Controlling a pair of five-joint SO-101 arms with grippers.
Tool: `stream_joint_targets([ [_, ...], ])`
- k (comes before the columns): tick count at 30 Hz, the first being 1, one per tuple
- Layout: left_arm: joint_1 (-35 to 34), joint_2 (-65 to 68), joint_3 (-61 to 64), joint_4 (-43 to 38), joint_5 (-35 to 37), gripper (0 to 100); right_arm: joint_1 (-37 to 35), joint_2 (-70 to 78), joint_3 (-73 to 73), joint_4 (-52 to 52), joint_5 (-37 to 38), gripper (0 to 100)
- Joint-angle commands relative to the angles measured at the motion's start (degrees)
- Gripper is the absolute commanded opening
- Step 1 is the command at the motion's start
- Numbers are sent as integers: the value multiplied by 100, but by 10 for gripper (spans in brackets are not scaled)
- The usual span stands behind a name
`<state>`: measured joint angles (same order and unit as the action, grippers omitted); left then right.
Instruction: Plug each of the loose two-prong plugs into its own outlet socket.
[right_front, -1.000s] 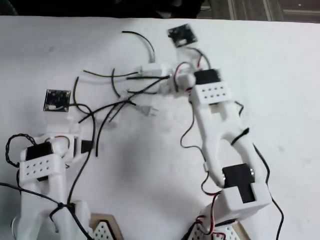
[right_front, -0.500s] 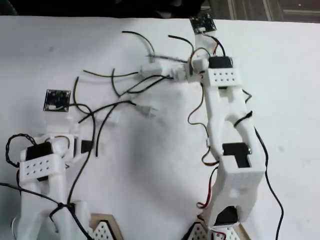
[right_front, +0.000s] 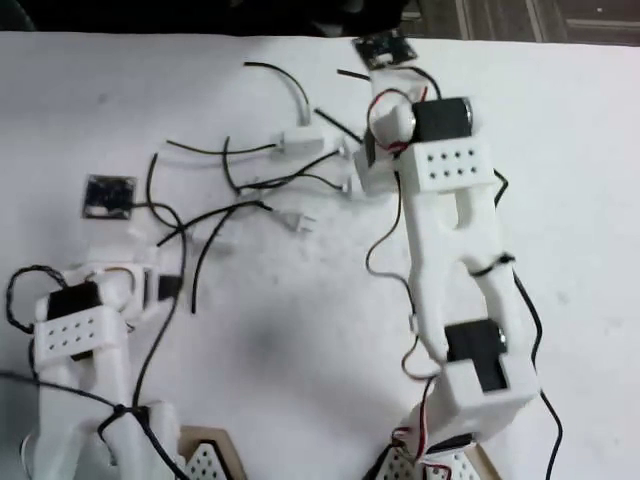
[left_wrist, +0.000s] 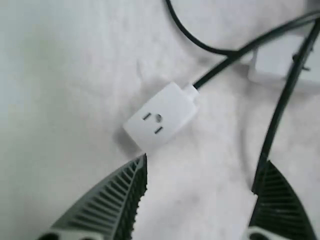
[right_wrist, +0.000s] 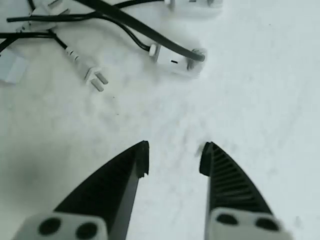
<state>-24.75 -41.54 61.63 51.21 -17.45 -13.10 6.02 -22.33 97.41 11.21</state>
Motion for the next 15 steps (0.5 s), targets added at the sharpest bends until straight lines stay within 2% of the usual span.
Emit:
stream_joint_targets([
  [1,-400,-92,-747,88,-422,339,-242,-787,844,-57,26,79],
  [4,-611,-92,-1248,484,-1336,339,-497,-1279,1820,-277,35,40],
  [8,-831,-84,-1793,1090,-2040,339,-743,-2018,3059,-778,35,34],
  [15,-936,189,-1811,1196,-3226,342,-1095,-2993,5196,-2202,0,34],
])
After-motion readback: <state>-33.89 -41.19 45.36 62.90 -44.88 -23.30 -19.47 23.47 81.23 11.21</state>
